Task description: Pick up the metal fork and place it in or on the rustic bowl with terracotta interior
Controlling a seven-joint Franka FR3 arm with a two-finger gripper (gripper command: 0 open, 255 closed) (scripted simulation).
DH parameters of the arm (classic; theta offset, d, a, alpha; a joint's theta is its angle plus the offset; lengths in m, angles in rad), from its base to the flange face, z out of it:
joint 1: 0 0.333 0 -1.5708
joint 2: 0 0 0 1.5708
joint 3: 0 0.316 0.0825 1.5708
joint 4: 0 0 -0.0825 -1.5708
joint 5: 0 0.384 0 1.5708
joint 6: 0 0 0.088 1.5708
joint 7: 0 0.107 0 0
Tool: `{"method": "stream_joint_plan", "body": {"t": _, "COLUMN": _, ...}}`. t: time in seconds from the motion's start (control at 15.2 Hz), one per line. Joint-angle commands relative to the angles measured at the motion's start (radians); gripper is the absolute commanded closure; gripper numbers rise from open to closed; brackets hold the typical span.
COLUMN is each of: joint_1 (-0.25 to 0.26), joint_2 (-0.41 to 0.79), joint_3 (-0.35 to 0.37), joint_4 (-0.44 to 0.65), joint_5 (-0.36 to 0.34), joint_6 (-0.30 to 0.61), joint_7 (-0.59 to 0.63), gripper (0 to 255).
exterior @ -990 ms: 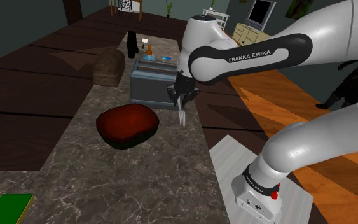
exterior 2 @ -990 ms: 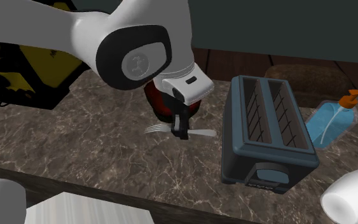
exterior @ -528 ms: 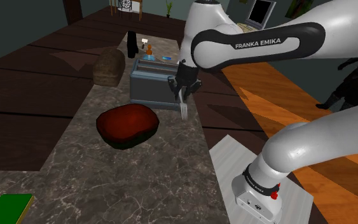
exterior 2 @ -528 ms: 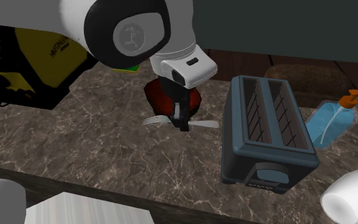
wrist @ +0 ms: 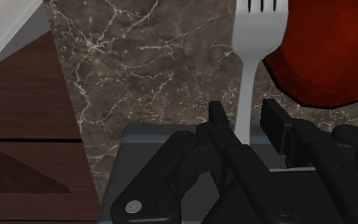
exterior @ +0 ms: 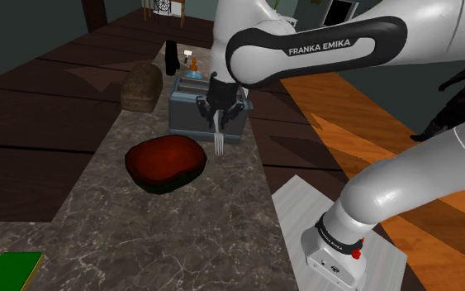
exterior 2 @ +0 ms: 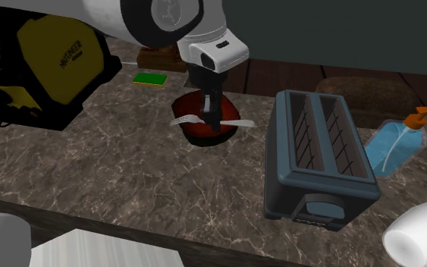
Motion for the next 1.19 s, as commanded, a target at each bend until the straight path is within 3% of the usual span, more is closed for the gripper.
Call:
{"method": "stream_joint_plan", "body": {"t": 0.0, "joint_1": -0.004, "joint_2": 0.064, "joint_3": 0.046, "joint_4": 0.051, "joint_5": -0.024, "joint_6": 0.008, "joint_7": 0.061, "gripper": 255}}
{"method": "stream_joint_plan", "body": {"t": 0.26, "joint_1": -0.007, "joint_2": 0.205, "joint_3": 0.135, "joint_4": 0.176, "joint_5": -0.101, "joint_6": -0.002, "joint_7": 0.192, "gripper": 255}}
{"method": "stream_joint_plan", "body": {"t": 0.59, "joint_1": 0.025, "joint_2": 0.419, "joint_3": 0.22, "joint_4": 0.364, "joint_5": -0.254, "joint_6": -0.048, "joint_7": 0.374, "gripper": 255}}
{"method": "stream_joint_plan", "body": {"t": 1.12, "joint_1": 0.036, "joint_2": 0.461, "joint_3": 0.213, "joint_4": 0.294, "joint_5": -0.297, "joint_6": 0.048, "joint_7": 0.413, "gripper": 255}}
